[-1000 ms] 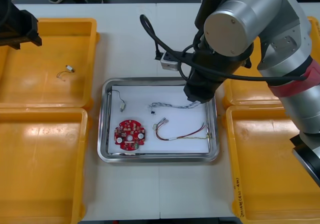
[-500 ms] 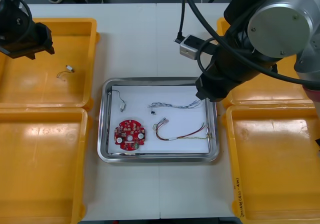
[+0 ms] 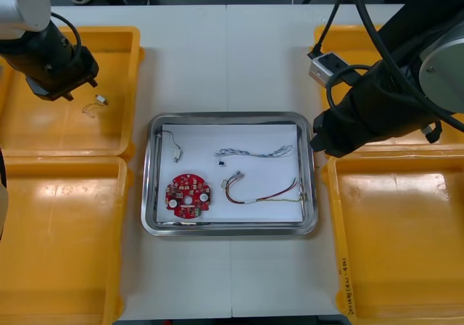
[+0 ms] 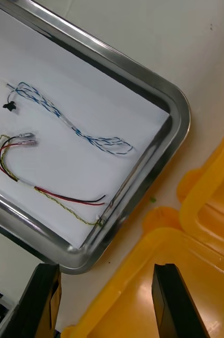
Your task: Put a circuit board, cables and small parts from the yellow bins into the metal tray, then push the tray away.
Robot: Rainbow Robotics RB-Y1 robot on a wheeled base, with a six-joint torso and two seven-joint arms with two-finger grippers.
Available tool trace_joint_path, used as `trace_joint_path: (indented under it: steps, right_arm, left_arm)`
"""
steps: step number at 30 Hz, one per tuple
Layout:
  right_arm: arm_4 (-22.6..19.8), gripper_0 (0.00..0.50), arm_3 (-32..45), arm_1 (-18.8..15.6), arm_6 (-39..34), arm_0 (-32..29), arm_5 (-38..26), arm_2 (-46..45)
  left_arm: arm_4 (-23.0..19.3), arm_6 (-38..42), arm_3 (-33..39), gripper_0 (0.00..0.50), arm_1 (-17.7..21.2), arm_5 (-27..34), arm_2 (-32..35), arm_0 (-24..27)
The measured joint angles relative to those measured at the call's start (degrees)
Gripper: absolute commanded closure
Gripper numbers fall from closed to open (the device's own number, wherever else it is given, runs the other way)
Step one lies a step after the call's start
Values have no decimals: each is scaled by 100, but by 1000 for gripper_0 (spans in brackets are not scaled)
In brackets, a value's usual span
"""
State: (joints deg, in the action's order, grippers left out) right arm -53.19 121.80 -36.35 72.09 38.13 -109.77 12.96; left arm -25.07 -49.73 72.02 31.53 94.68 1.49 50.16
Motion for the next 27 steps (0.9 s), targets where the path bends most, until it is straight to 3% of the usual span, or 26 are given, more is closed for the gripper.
trace_joint_path:
  steps: [12, 27]
  right_arm:
    - [-57, 0, 242, -541, -5, -643, 0, -378]
    - [123, 0, 349, -603, -72, -1575, 0, -1179]
  left_arm:
    - [83, 87, -743, 0, -223, -570, -266, 34]
    - [123, 249, -874, 0, -239, -857, -266, 78]
